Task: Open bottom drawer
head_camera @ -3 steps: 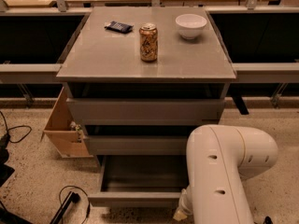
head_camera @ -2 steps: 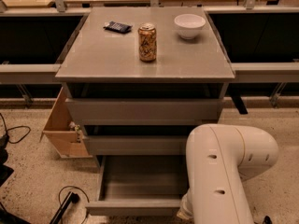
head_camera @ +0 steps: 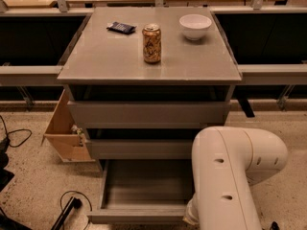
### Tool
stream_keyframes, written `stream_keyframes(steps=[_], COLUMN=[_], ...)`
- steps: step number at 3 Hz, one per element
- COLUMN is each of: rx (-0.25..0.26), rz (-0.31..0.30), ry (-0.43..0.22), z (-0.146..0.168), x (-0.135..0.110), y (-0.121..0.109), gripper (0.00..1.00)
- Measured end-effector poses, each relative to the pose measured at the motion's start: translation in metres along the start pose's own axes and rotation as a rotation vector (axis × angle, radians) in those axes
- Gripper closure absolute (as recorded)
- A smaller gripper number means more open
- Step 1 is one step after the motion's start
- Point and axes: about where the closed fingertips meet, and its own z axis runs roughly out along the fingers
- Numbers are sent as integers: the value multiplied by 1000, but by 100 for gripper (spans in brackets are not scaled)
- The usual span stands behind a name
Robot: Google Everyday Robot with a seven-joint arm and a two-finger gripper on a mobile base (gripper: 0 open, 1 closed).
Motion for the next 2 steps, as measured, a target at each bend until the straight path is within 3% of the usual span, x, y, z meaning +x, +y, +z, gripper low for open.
stream_keyframes(steps=[1, 2], rx=[-10, -10], rz=[24, 24], ry=[16, 16], z=[-4, -5], x=[19, 18], y=[14, 15], gripper=[100, 100])
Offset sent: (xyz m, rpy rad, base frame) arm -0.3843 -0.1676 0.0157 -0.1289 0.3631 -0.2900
